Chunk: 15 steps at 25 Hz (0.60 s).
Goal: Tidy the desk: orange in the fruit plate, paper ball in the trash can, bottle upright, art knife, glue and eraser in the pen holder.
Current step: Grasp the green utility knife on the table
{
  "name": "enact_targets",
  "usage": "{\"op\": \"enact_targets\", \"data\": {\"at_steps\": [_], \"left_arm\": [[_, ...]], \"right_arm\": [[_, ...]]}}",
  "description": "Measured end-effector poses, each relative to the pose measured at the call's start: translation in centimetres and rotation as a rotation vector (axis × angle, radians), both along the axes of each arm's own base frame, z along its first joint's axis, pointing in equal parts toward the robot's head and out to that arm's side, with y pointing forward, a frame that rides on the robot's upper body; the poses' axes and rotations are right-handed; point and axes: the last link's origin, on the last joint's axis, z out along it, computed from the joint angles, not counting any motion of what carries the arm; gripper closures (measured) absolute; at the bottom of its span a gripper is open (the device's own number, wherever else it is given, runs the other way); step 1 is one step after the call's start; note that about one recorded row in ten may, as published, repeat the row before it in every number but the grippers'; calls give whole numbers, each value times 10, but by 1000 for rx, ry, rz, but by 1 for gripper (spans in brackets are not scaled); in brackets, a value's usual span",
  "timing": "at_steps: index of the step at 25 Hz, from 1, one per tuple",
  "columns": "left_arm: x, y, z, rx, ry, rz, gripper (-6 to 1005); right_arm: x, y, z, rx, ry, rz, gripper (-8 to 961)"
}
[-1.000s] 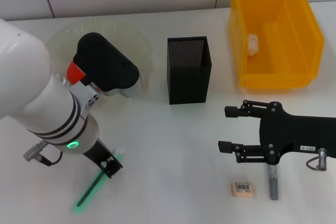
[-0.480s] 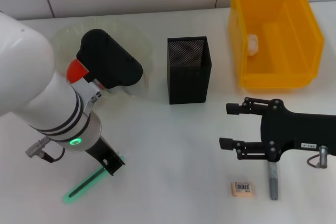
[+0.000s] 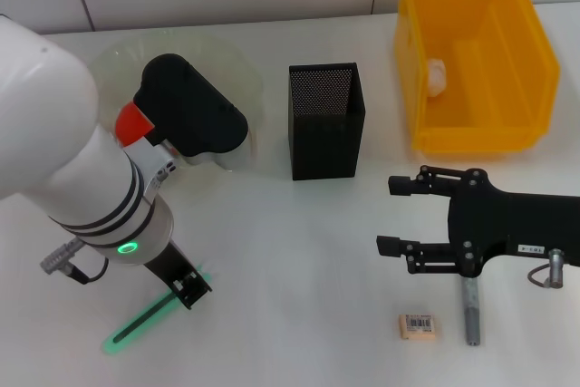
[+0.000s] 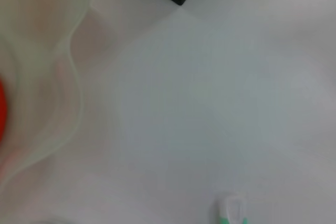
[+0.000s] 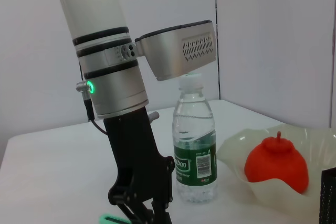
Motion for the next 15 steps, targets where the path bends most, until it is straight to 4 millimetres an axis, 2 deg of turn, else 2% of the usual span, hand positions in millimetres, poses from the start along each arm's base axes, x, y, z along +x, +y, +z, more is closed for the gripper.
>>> {"op": "enact_targets", "data": {"at_steps": [3, 8, 15], "left_arm": [[0, 0, 0, -6, 7, 2, 874], [0, 0, 0, -9, 8, -3, 739], [1, 2, 0, -8, 3, -18, 744]], "right_arm": [[0, 0, 0, -1, 0, 1, 186], [-1, 1, -1, -3, 2, 1, 186], [0, 0, -1, -5, 4, -1, 187]]}}
